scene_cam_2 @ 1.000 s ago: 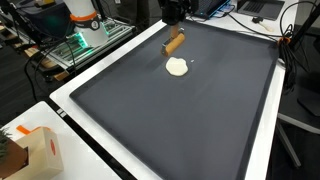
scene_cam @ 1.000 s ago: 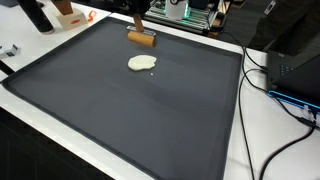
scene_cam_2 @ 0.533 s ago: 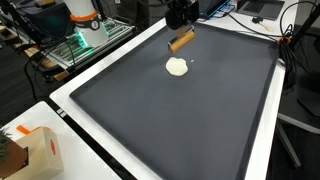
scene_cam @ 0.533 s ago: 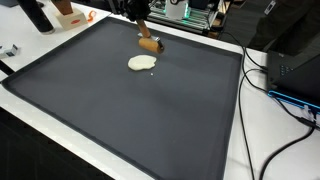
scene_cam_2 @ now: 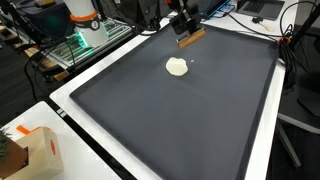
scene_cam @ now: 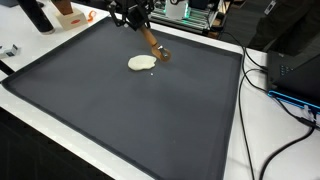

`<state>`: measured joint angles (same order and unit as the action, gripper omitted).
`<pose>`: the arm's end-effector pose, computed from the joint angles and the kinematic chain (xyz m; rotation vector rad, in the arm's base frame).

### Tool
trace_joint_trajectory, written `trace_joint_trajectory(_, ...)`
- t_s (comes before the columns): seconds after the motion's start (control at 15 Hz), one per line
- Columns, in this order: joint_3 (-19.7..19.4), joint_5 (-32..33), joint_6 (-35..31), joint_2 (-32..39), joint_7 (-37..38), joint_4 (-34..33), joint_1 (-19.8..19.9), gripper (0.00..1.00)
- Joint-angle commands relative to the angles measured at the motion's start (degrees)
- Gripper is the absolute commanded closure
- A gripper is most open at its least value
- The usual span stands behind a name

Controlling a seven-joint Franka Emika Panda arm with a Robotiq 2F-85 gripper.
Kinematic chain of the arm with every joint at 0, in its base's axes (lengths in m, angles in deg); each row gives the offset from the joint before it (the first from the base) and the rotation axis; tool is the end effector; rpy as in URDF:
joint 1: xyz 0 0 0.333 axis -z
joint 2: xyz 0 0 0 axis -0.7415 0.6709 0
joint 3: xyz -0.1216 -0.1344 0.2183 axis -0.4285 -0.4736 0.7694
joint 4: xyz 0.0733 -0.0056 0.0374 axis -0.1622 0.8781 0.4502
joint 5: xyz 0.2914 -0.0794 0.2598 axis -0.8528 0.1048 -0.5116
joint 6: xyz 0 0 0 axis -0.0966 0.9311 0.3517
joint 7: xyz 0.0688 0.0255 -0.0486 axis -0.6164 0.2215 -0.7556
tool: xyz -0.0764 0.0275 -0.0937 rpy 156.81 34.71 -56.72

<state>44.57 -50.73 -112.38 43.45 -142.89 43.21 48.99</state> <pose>0.5391 0.0080 0.2914 -2.4451 -1.1207 -0.5068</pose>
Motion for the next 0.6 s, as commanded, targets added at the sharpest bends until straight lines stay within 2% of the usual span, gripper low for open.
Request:
trace_joint_trajectory(0.0, -0.26, -5.94, 2.91, 2.26, 4.18, -1.71, 1.26, 0.77)
trace_joint_trajectory(0.53, 0.05, -10.89, 6.16, 7.41, 11.06, -4.68, 2.56, 0.77)
